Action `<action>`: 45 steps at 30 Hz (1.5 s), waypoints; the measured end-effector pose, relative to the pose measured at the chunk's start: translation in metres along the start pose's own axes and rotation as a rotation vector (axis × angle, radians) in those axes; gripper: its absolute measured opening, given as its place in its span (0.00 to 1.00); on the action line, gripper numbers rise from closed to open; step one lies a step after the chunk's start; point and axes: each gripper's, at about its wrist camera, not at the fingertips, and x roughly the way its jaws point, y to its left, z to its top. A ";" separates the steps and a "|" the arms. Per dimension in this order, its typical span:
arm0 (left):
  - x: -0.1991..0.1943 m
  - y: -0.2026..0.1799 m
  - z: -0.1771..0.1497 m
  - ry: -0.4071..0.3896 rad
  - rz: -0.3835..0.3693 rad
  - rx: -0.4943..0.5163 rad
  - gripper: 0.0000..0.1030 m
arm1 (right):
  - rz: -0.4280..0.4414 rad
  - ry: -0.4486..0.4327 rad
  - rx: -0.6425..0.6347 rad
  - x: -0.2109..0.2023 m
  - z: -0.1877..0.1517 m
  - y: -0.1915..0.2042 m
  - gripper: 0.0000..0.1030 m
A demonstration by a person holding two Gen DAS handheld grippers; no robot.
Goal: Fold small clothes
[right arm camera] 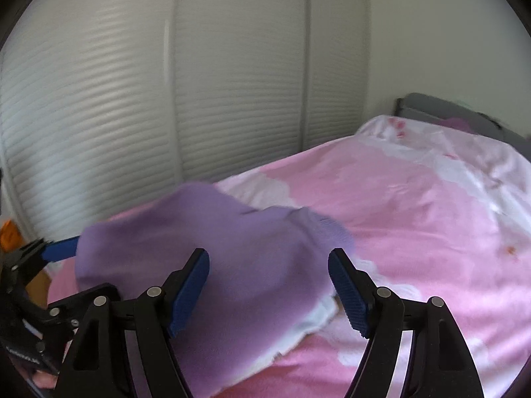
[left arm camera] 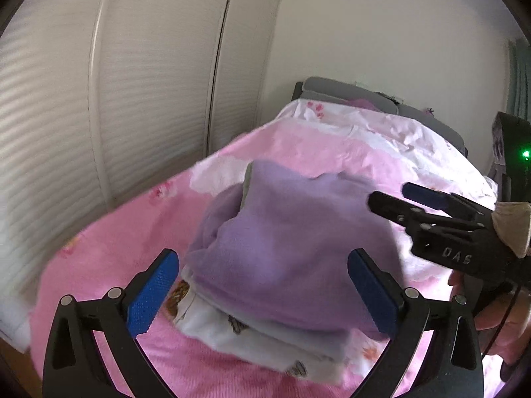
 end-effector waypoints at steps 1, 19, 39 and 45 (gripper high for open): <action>-0.013 -0.003 0.000 -0.005 -0.002 0.005 1.00 | -0.034 -0.010 0.030 -0.019 -0.004 -0.002 0.73; -0.217 -0.196 -0.124 0.100 -0.187 0.235 1.00 | -0.534 0.082 0.303 -0.372 -0.189 -0.034 0.87; -0.312 -0.303 -0.225 0.159 -0.283 0.390 1.00 | -0.818 0.116 0.535 -0.599 -0.331 -0.048 0.90; -0.317 -0.296 -0.232 0.152 -0.263 0.378 1.00 | -0.809 0.122 0.532 -0.601 -0.338 -0.040 0.90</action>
